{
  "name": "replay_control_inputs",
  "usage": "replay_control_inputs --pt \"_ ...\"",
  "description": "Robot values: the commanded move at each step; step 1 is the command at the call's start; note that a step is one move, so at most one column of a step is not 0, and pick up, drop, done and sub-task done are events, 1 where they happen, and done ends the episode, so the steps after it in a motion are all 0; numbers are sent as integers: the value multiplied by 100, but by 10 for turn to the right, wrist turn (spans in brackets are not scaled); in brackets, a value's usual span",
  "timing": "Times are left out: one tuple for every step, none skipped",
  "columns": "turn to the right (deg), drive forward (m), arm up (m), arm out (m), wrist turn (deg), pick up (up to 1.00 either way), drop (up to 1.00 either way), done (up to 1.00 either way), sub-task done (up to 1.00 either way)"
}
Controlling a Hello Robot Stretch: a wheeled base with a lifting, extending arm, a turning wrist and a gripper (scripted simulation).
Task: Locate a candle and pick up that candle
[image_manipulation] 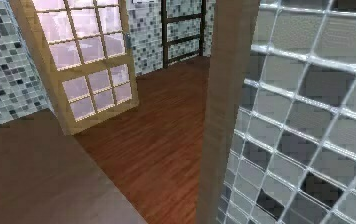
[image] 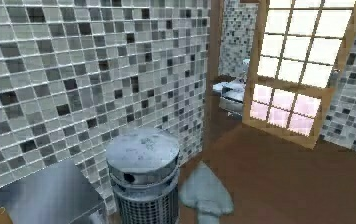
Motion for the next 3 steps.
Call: replay_control_inputs --pt "240 0 0 0 0 0 0 0 0" --pt "0 40 0 0 0 0 0 0 0" --pt "450 0 0 0 0 0 0 0 0"
